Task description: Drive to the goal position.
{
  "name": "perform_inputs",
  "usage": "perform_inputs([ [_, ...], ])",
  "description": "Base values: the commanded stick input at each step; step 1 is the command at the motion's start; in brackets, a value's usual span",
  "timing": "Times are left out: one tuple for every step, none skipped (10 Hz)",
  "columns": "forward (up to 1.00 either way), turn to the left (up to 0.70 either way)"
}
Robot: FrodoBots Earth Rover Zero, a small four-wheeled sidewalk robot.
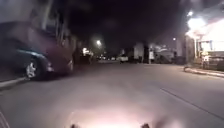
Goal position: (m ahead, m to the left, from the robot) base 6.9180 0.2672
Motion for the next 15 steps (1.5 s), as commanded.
perform_inputs([
  [1.00, 0.00],
  [1.00, 0.00],
  [1.00, 0.00],
  [1.00, 0.00],
  [1.00, 0.00],
  [1.00, 0.00],
  [1.00, 0.00],
  [1.00, 0.00],
  [1.00, 0.00],
  [1.00, 0.00],
  [1.00, 0.00],
  [1.00, 0.00],
  [1.00, 0.00],
  [1.00, 0.00],
  [1.00, 0.00],
])
